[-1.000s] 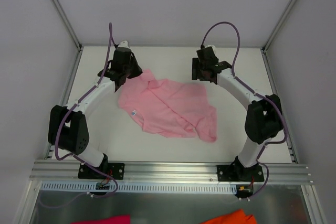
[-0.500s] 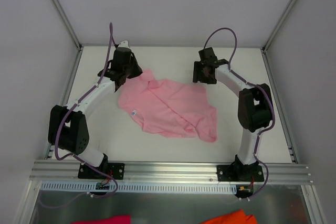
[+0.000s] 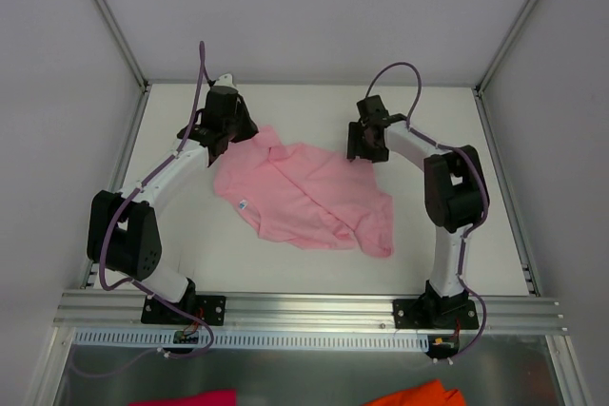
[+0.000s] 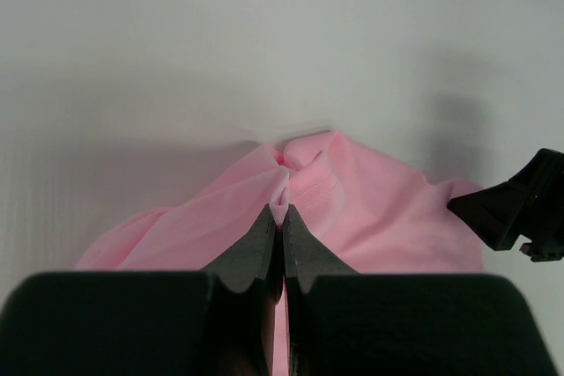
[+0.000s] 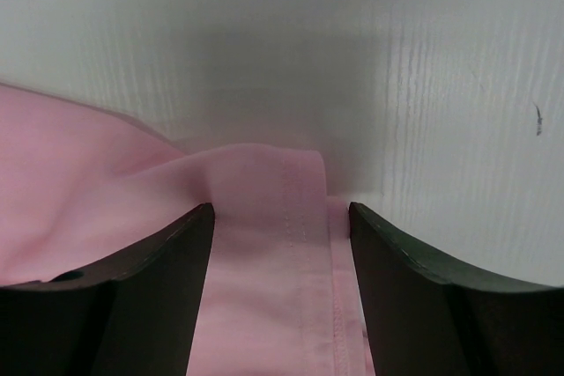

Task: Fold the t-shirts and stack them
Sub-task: Flatten out the tshirt

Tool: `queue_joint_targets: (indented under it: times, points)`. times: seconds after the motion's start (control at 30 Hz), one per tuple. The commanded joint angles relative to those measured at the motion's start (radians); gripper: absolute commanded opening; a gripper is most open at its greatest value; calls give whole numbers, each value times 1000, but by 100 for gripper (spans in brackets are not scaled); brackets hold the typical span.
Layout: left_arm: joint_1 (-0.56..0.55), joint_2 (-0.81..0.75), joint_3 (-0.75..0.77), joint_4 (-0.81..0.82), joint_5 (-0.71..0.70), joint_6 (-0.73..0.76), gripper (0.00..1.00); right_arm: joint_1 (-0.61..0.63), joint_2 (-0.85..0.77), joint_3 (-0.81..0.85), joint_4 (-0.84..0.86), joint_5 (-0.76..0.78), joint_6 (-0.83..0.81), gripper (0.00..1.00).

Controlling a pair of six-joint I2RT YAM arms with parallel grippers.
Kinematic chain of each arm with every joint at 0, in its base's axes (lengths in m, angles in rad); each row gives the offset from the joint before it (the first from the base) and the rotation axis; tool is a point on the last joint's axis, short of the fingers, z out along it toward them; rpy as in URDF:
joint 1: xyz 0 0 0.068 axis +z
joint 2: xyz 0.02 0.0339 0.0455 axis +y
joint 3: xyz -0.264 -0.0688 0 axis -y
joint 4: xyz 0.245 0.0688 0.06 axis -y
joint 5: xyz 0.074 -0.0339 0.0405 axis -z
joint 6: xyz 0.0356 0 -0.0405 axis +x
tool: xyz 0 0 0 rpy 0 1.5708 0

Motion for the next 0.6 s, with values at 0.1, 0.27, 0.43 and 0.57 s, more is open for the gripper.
queue_joint_targets:
  times: [0.1, 0.27, 0.43, 0.57]
  points:
    - [-13, -8, -11, 36, -5, 25, 0, -16, 41, 3, 46, -46, 8, 45]
    - [-21, 20, 7, 36, 9, 21, 0, 10, -8, -17, 63, -24, -34, 1]
    - [-38, 32, 20, 35, 11, 20, 0, 59, -97, -45, 48, 32, -78, 1]
    - [-42, 30, 14, 38, 11, 16, 0, 151, -285, -192, 104, 137, -81, 1]
